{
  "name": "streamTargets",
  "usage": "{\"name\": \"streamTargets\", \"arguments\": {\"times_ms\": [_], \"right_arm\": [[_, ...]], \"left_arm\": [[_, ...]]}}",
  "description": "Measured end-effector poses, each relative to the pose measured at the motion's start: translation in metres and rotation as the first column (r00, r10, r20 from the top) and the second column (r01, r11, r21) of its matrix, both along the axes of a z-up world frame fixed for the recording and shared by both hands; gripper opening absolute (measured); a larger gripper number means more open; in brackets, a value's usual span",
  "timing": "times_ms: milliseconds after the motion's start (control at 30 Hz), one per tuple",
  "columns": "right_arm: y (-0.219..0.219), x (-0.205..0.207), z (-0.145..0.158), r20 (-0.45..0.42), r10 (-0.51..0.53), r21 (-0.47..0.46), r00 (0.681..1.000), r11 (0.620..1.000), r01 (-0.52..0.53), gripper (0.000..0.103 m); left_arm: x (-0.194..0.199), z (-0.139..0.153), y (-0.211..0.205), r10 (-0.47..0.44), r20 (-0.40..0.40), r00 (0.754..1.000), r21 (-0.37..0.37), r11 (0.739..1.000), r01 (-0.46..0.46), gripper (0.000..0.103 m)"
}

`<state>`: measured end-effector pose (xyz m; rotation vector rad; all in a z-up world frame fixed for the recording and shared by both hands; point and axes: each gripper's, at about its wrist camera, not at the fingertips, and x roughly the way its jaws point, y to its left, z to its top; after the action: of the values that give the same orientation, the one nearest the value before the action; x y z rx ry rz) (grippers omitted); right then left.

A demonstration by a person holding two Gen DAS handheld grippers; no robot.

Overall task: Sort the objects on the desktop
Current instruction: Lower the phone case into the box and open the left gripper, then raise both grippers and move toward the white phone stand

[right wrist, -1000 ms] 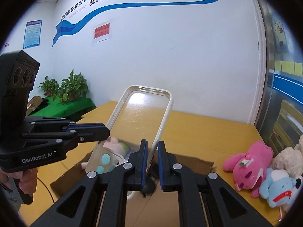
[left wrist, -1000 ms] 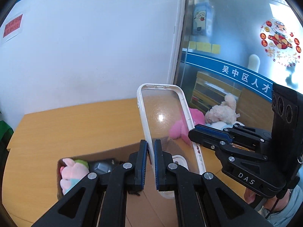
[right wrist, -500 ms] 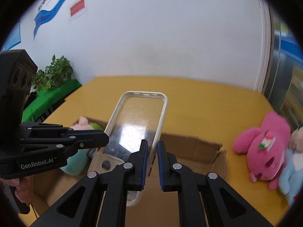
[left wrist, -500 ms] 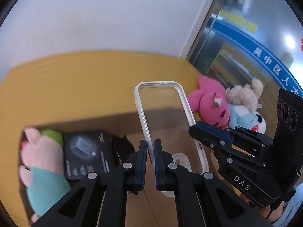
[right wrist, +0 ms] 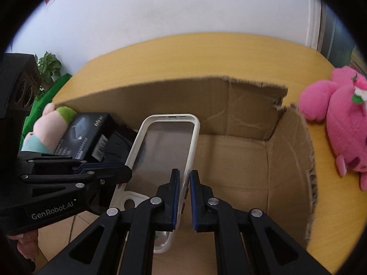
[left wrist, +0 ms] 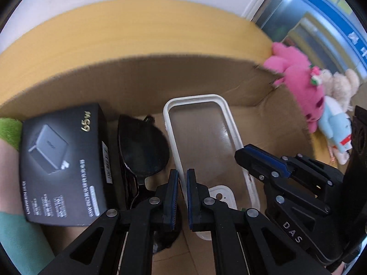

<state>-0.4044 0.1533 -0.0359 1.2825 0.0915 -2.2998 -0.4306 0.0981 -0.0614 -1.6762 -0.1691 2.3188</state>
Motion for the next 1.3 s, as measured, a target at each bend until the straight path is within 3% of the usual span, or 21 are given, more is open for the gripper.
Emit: {"name": "streamTargets", "arguments": {"times_ms": [367,467,533,567,633,700,733,833,900,967,1000,1033,1100,1133,1300], "right_arm": [[-0.004,0.002,-0.018,0.008,0.017,0.016,1.0,1.0,-0.017,0.008],[-0.005,0.004,-0.017,0.003,0.032,0.019,0.999,0.999,-0.032,0.008],[-0.006,0.005,-0.017,0.003,0.031,0.018,1.0,0.999,-0.031,0.008],[-0.005,0.006,-0.017,0.003,0.029,0.015,1.0,0.999,-0.029,0.009],[-0.004,0.004,-0.017,0.02,0.026,-0.012,0.999,1.0,-0.026,0.016],[-0.004,0.0,-0.015,0.033,0.019,-0.012,0.999,1.0,-0.018,0.039],[-0.004,0.0,-0.013,0.03,0.01,-0.004,0.999,1.0,-0.01,0.041],[-0.006,0.009,0.009,-0.013,0.006,0.004,1.0,1.0,-0.006,0.046],[-0.006,0.022,0.032,-0.068,-0.008,0.026,0.998,1.0,0.009,0.057],[-0.002,0.041,0.054,-0.108,0.004,0.008,0.994,1.0,-0.004,0.07],[0.0,0.055,0.068,-0.136,0.008,0.005,0.991,1.0,-0.008,0.077],[0.0,0.07,0.079,-0.171,0.011,0.007,0.985,1.0,-0.01,0.08],[-0.001,0.107,0.097,-0.236,0.033,0.023,0.971,0.999,-0.028,0.08],[-0.002,0.119,0.102,-0.255,0.013,0.033,0.967,0.999,-0.004,0.08],[0.003,0.185,0.115,-0.31,-0.001,0.025,0.951,1.0,0.009,0.08]], "left_arm": [[-0.003,-0.008,-0.003,0.027,0.029,0.999,0.028,0.999,-0.027,0.008],[0.002,0.006,-0.01,0.036,-0.001,0.999,0.039,0.999,-0.036,0.019],[0.009,0.023,-0.018,0.05,-0.048,0.998,0.024,0.999,-0.049,0.036],[0.01,0.031,-0.021,0.058,-0.073,0.996,0.017,0.998,-0.057,0.039],[0.021,0.052,-0.032,0.072,-0.136,0.988,-0.014,0.997,-0.075,0.043],[0.034,0.069,-0.043,0.08,-0.182,0.98,-0.035,0.996,-0.088,0.048],[0.043,0.081,-0.051,0.084,-0.21,0.974,-0.034,0.995,-0.093,0.05],[0.079,0.118,-0.071,0.094,-0.329,0.94,-0.049,0.992,-0.116,0.063],[0.105,0.141,-0.08,0.108,-0.403,0.909,-0.069,0.987,-0.148,0.073],[0.137,0.168,-0.09,0.122,-0.501,0.857,-0.093,0.977,-0.193,0.079],[0.157,0.181,-0.093,0.118,-0.558,0.822,-0.111,0.97,-0.215,0.088],[0.176,0.191,-0.096,0.117,-0.603,0.789,-0.124,0.964,-0.237,0.098],[0.213,0.205,-0.096,0.111,-0.688,0.717,-0.139,0.95,-0.281,0.103],[0.228,0.208,-0.094,0.102,-0.711,0.695,-0.145,0.947,-0.286,0.103],[0.278,0.208,-0.084,0.101,-0.728,0.678,-0.128,0.952,-0.279,0.103]]}}
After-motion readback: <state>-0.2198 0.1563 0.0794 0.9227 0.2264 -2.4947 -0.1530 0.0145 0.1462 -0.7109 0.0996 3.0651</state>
